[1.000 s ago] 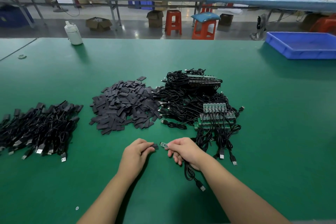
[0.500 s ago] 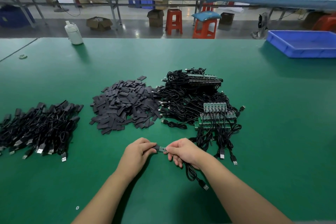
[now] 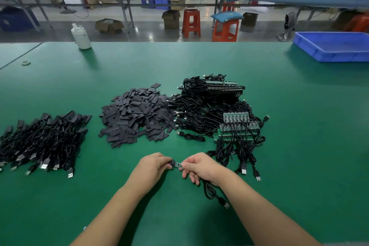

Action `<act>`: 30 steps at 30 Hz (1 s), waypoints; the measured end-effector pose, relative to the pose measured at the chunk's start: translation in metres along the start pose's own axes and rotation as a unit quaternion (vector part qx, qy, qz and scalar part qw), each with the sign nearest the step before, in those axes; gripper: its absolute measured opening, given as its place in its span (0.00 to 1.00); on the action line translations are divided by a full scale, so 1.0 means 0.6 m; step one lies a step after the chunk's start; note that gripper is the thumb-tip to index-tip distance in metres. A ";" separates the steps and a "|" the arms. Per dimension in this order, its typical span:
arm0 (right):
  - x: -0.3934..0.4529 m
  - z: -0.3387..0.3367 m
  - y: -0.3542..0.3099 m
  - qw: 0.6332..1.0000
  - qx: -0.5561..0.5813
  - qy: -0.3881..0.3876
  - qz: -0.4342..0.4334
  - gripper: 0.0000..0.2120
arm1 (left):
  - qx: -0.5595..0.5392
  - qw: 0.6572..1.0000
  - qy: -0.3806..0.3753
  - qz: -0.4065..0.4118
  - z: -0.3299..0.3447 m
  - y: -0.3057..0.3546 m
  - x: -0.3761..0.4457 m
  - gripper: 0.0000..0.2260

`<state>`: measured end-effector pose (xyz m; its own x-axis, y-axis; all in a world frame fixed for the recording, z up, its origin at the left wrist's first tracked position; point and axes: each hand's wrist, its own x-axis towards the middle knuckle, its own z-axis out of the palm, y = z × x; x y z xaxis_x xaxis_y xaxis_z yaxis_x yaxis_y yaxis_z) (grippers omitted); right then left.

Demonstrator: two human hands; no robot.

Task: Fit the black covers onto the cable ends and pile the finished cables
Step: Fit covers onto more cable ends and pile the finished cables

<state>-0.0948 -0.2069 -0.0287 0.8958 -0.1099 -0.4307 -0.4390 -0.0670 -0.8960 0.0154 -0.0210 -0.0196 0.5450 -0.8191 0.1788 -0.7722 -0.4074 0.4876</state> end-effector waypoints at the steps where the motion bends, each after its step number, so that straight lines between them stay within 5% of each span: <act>1: 0.000 0.001 0.000 1.000 -0.006 -0.001 0.000 0.10 | 0.003 1.000 -0.005 -0.004 0.000 0.000 0.001 0.10; 30: -0.001 0.004 0.000 0.999 -0.039 0.007 -0.004 0.09 | 0.018 0.997 -0.075 -0.011 -0.018 0.006 0.003 0.12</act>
<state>-0.0950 -0.2043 -0.0287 0.8983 -0.1231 -0.4218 -0.4368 -0.1457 -0.8877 0.0170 -0.0194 -0.0086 0.5095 -0.8596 0.0378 -0.7733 -0.4382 0.4583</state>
